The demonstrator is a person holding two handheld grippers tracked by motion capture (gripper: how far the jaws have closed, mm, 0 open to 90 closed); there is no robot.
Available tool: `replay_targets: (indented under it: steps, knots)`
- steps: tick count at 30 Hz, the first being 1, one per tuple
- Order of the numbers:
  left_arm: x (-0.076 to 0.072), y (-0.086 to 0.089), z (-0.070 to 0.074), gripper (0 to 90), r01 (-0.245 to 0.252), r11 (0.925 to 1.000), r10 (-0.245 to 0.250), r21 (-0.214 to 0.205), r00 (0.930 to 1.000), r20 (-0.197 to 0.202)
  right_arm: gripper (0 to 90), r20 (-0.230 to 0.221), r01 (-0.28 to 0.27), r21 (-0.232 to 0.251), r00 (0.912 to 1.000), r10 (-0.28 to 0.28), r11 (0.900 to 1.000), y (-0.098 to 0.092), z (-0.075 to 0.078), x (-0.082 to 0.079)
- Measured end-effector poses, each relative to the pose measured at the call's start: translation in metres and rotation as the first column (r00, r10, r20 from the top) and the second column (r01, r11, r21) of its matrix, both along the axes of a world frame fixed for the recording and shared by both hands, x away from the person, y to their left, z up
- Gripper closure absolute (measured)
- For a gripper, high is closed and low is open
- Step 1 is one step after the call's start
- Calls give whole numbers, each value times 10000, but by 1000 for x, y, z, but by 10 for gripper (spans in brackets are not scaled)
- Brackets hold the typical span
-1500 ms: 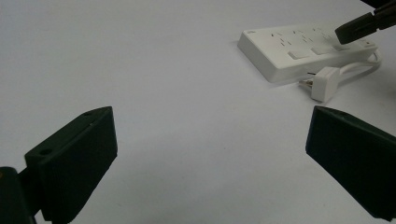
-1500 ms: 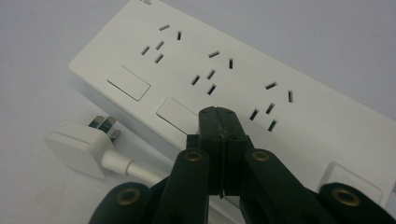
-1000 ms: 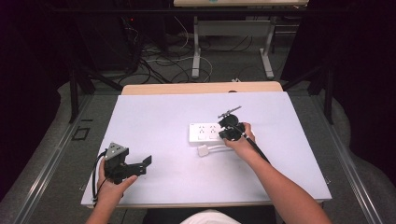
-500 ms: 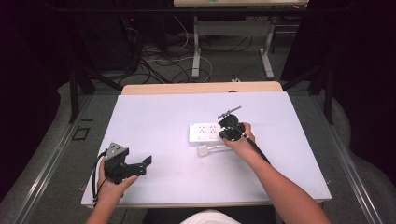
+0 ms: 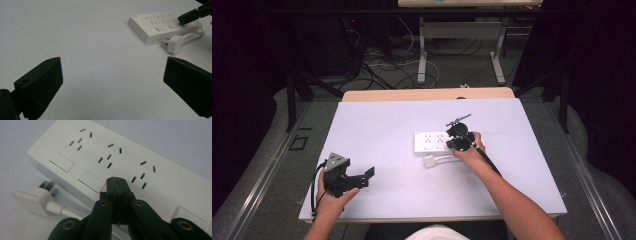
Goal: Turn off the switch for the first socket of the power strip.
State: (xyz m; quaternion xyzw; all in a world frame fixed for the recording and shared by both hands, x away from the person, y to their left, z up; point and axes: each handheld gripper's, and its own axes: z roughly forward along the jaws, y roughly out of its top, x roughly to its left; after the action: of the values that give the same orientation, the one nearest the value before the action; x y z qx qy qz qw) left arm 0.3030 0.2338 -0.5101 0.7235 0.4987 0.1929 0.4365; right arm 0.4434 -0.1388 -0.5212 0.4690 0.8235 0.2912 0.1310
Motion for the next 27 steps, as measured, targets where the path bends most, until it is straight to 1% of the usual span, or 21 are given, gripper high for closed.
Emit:
replay_targets:
  steps: [1,2,3,7,13,17,23,27]
  knots:
    - [0,0,0,22,-6,10000,6,2,10000,3,900,-200,-53,-115,9998,51,9999,0,0,0]
    - [0,0,0,22,-6,10000,6,2,10000,3,900,38,-70,85,10000,70,9999,0,-2,0]
    - [0,0,0,22,0,10000,0,15,10000,11,900,-82,-20,-27,10000,20,10000,0,-1,0]
    - [0,0,0,22,2,10000,-2,6,10000,3,900,-84,66,91,9999,-65,9999,-1,-2,0]
    - [0,1,0,22,12,10000,-12,27,10000,43,900,-102,22,114,9999,-20,9999,-1,-2,1]
    - [0,0,0,22,4,10000,-4,9,10000,-10,900,-70,19,64,10000,-18,10000,-1,-1,1]
    - [0,1,-1,22,9,10000,-9,16,10000,-10,900,-135,25,132,9999,-23,9999,-1,-1,1]
    - [0,0,-1,22,33,10000,-33,25,10000,-57,900,-34,67,212,10000,-66,9998,-1,-2,1]
